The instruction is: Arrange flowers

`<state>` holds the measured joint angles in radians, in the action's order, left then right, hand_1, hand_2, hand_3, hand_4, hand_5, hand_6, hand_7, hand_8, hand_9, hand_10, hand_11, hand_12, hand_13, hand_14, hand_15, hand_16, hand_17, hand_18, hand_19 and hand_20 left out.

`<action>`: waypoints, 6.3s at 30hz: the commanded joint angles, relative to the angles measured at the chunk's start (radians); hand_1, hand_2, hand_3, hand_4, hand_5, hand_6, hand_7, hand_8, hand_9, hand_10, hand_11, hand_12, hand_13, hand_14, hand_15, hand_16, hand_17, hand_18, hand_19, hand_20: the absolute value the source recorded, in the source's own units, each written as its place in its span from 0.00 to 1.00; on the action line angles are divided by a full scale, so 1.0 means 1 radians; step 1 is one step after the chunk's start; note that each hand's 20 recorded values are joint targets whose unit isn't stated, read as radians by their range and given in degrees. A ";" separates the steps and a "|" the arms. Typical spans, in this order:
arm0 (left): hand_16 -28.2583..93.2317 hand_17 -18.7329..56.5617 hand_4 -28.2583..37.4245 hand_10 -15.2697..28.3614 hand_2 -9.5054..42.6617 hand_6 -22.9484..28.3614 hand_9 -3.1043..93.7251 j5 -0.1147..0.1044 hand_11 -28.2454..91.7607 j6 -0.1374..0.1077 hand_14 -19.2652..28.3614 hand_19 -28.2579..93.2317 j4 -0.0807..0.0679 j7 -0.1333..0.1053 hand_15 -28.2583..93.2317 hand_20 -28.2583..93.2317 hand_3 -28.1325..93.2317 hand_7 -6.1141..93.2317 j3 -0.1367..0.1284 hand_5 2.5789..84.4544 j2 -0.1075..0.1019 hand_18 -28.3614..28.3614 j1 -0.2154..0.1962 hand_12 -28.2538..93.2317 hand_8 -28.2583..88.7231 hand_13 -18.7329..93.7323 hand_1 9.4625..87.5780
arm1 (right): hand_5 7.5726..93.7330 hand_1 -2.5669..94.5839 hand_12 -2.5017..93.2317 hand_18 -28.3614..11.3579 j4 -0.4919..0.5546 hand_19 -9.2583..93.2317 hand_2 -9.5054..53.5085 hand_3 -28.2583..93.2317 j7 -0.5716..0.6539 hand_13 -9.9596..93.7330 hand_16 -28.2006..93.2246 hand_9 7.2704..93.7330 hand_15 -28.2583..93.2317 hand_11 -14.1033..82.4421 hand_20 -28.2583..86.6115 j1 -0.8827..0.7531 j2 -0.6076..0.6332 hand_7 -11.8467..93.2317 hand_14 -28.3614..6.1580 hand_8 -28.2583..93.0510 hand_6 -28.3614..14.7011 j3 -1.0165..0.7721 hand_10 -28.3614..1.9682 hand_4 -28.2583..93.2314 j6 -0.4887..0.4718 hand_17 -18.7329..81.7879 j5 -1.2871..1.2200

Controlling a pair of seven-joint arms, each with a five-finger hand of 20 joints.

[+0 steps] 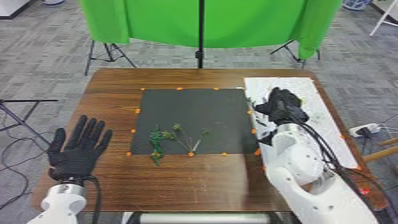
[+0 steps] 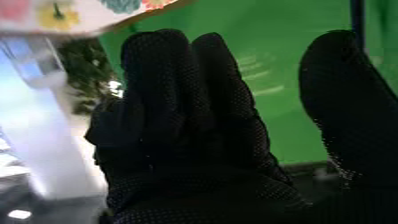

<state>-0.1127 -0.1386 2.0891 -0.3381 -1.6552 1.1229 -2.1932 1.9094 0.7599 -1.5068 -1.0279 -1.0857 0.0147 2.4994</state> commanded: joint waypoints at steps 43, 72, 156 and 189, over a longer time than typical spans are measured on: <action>0.17 0.13 0.00 0.72 0.50 0.65 0.43 -0.041 0.40 -0.075 0.75 0.53 0.022 -0.010 0.53 0.34 0.86 0.16 0.028 0.53 0.014 0.74 -0.023 0.31 0.17 0.42 0.17 | 0.82 0.67 0.46 0.03 -0.291 1.00 0.00 0.91 -0.055 0.85 0.60 0.98 0.73 0.27 0.73 0.148 -0.003 0.62 0.60 0.32 0.65 0.163 0.67 0.00 0.145 0.62 0.105; 0.17 0.13 0.00 0.72 0.50 0.66 0.43 -0.032 0.41 -0.081 0.75 0.53 0.019 0.004 0.54 0.34 0.86 0.16 0.021 0.53 0.016 0.74 -0.023 0.31 0.17 0.42 0.18 | 0.78 0.66 0.48 0.02 -0.055 1.00 0.00 0.92 -0.165 0.83 0.61 0.97 0.76 0.28 0.76 0.048 -0.032 0.64 0.57 0.33 0.66 0.261 0.66 0.00 -0.027 0.62 0.088; 0.16 0.14 0.00 0.72 0.53 0.65 0.45 -0.063 0.42 -0.099 0.74 0.54 0.029 -0.023 0.55 0.34 0.86 0.18 0.013 0.55 0.015 0.74 -0.045 0.31 0.16 0.43 0.19 | 0.88 0.34 0.22 0.02 0.246 1.00 0.23 0.89 -0.212 0.76 0.48 0.86 0.83 0.34 0.75 -0.208 0.032 0.28 0.33 0.14 0.55 0.095 0.30 0.07 -0.193 0.58 -0.217; 0.16 0.14 0.00 0.72 0.53 0.65 0.45 -0.065 0.42 -0.091 0.74 0.54 0.032 -0.037 0.55 0.34 0.85 0.17 0.010 0.55 0.017 0.75 -0.050 0.31 0.16 0.43 0.19 | 0.52 0.44 0.17 0.08 0.012 1.00 0.00 0.95 -0.291 0.56 0.38 0.46 0.79 0.28 0.70 -0.173 0.140 0.30 0.35 0.11 0.55 -0.192 0.40 0.00 -0.065 0.48 0.012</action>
<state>-0.1728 -0.2308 2.1246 -0.3763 -1.6508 1.1346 -2.2379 1.9945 0.4856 -1.7076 -0.9318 -1.2844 0.0348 2.5292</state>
